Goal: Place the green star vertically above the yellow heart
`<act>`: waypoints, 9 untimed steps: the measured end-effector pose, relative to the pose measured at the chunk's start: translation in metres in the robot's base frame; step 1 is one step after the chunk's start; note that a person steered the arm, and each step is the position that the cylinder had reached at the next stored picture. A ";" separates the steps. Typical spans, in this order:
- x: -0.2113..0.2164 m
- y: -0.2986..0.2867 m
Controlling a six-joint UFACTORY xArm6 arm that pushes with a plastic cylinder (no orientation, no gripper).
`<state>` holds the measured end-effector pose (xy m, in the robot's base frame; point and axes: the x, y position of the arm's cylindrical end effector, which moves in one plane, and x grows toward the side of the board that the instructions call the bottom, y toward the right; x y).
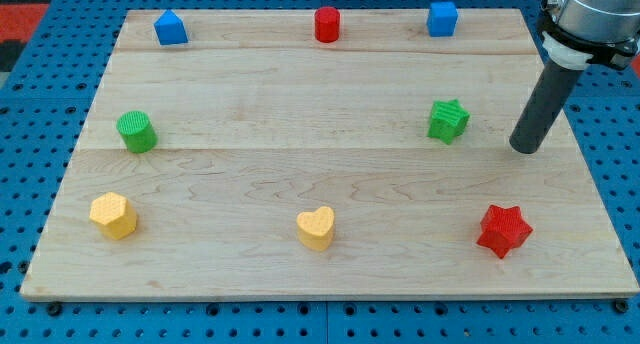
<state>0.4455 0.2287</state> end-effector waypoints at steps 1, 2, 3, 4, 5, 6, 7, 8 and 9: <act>0.002 0.000; -0.014 -0.003; -0.052 -0.006; -0.042 -0.116; -0.041 -0.145; -0.020 -0.106; -0.013 -0.169; -0.027 -0.199; 0.018 -0.104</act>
<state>0.4632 0.1246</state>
